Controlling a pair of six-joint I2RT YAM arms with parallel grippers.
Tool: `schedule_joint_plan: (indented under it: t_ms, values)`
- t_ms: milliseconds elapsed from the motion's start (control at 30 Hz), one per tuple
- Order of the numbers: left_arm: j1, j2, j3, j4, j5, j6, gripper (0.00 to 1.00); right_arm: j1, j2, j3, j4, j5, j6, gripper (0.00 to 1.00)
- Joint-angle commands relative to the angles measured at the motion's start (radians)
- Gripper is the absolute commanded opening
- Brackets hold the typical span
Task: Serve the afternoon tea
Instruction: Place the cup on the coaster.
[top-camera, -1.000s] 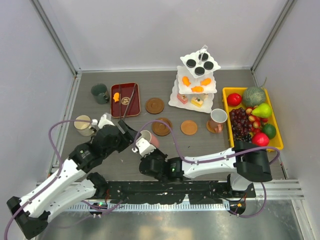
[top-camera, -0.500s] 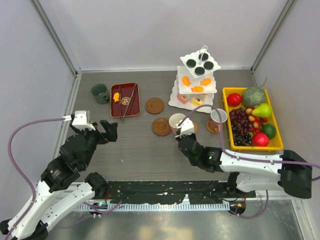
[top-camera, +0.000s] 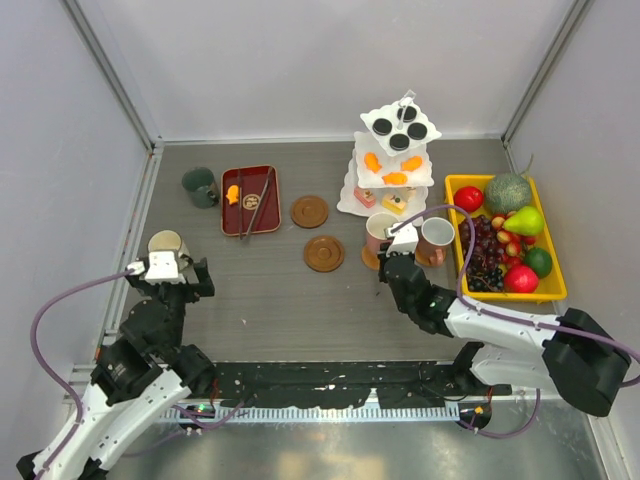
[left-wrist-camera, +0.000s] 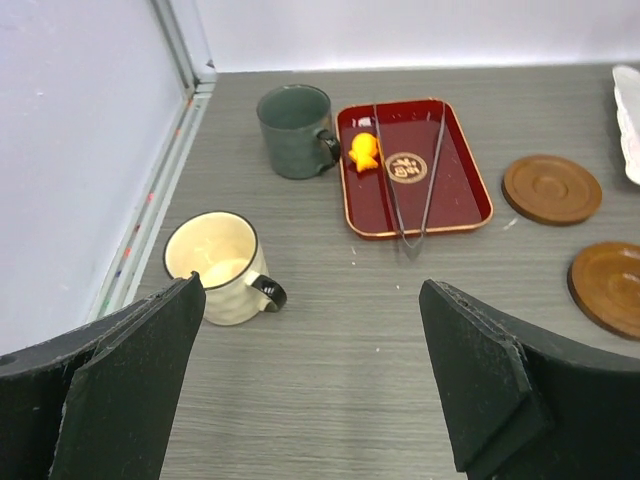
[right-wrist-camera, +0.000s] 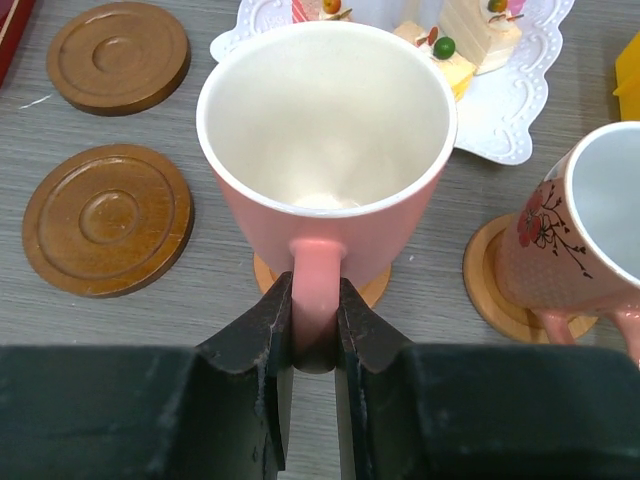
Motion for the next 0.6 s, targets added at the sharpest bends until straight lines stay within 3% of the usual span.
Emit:
schedule_joint_plan:
  t_ms: [0,267,567]
  values:
    - [0.005,-0.052,-0.013,0.108,-0.083,0.039,0.99,-0.022,0.032,-0.006,0.222,-0.005,0.015,0.05]
    - [0.005,-0.071,-0.024,0.122,-0.088,0.039,0.99,-0.035,0.072,-0.043,0.248,-0.002,0.032,0.05]
    - [0.005,-0.073,-0.028,0.127,-0.089,0.039,0.99,-0.038,0.110,-0.138,0.395,-0.057,0.006,0.05]
